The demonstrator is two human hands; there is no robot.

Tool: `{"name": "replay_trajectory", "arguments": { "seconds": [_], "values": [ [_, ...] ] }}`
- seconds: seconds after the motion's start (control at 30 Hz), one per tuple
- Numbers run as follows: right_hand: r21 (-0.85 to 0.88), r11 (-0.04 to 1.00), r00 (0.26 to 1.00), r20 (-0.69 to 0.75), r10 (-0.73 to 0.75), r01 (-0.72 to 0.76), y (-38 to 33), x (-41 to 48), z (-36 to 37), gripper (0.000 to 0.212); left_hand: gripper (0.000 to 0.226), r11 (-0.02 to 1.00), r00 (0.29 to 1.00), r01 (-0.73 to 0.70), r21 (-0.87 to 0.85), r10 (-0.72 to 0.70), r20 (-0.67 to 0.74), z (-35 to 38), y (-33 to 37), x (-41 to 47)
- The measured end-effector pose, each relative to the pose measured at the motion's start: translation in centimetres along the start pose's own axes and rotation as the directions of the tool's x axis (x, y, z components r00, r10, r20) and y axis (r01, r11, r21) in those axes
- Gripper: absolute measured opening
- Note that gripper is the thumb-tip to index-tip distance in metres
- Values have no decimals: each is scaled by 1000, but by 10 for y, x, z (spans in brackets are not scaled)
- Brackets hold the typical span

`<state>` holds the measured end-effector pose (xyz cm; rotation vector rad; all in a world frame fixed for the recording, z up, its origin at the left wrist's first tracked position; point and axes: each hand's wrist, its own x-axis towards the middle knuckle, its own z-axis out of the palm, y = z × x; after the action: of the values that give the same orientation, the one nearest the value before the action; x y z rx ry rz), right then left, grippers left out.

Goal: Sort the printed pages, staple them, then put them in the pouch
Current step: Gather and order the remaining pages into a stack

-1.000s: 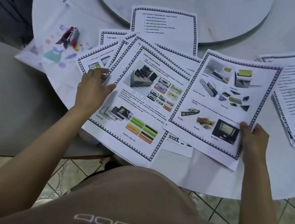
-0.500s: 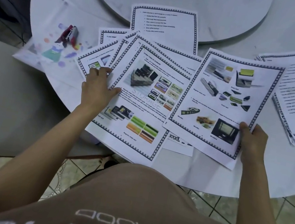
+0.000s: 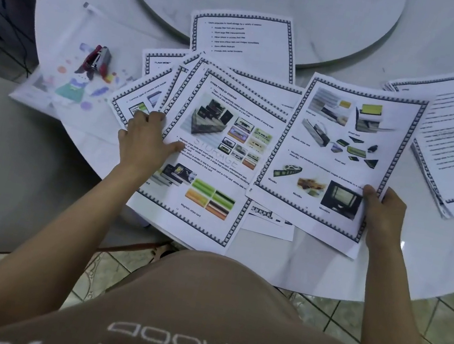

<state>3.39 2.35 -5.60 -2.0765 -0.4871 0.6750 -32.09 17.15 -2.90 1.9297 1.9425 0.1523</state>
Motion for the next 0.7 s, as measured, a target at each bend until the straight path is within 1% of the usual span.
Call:
{"name": "replay_trajectory", "arguments": {
  "seconds": [0.17, 0.27, 0.33, 0.43, 0.53, 0.6, 0.7],
  "values": [
    [-9, 1000, 1000, -3, 8, -8, -1, 0, 0, 7, 60, 999, 1000, 28, -27, -28, 11, -1, 0, 5],
    [-5, 1000, 1000, -2, 15, -15, -1, 0, 0, 6, 58, 996, 998, 51, -73, -50, 26, -2, 0, 8],
    [-3, 1000, 1000, 1, 15, -15, -2, 0, 0, 6, 49, 991, 998, 57, -124, -52, 43, -3, -1, 10],
    [3, 1000, 1000, 6, 23, -24, -2, -1, 0, 11, 26, 976, 999, 28, -215, -18, 49, -4, -2, 10],
    [8, 1000, 1000, 9, 25, -25, -3, -2, -1, 12, 16, 958, 998, -62, -282, 54, -34, -5, -1, 9],
    [18, 1000, 1000, 17, 12, -12, -4, -4, -1, 10, 17, 941, 989, -128, -313, 96, -115, -8, 0, 6],
    [26, 1000, 1000, 22, 2, -2, -4, -5, -2, 9, 21, 938, 973, -163, -306, 101, -209, -17, 1, 2]
  ]
}}
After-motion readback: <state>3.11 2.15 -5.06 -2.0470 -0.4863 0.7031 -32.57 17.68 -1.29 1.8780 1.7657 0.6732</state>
